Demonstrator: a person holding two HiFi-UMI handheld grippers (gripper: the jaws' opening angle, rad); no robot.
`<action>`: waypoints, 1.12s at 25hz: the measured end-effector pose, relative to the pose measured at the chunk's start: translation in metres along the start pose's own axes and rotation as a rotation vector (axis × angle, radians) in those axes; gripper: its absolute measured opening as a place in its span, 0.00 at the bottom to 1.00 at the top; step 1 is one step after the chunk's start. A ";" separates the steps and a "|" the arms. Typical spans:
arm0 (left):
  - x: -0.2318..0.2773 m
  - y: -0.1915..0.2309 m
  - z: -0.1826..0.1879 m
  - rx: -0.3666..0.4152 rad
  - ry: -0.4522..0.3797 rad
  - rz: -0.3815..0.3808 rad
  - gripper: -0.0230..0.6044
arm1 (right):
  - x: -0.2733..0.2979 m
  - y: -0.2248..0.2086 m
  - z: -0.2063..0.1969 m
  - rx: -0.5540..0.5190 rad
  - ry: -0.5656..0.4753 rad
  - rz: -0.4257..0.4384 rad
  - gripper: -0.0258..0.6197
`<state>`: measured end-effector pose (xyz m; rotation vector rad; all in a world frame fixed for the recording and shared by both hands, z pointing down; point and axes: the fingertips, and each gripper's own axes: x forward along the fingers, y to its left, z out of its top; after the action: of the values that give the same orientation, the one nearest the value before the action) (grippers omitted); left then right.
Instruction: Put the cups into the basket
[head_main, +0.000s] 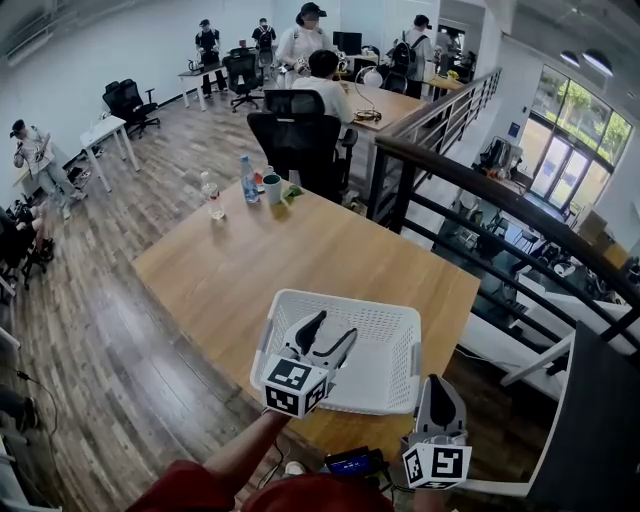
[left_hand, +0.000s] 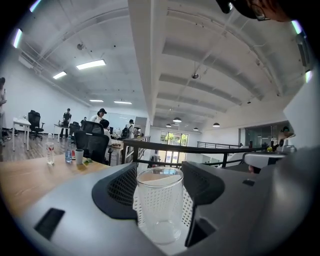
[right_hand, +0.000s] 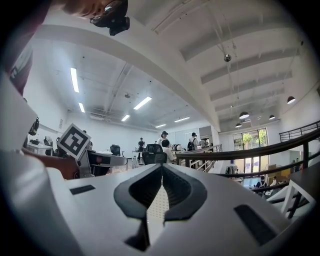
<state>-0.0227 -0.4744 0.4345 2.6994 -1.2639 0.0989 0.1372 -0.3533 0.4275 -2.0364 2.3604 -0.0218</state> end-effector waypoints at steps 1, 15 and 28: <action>0.003 -0.001 -0.003 0.001 0.013 -0.007 0.49 | 0.000 -0.001 -0.001 0.002 0.001 -0.002 0.06; 0.042 -0.011 -0.031 0.038 0.145 -0.093 0.49 | 0.002 -0.012 -0.007 0.005 0.007 -0.015 0.06; 0.066 -0.024 -0.061 0.078 0.260 -0.160 0.49 | 0.001 -0.021 -0.016 0.004 0.025 -0.028 0.06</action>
<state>0.0391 -0.4988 0.5004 2.7285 -0.9863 0.4707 0.1575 -0.3573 0.4436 -2.0791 2.3446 -0.0526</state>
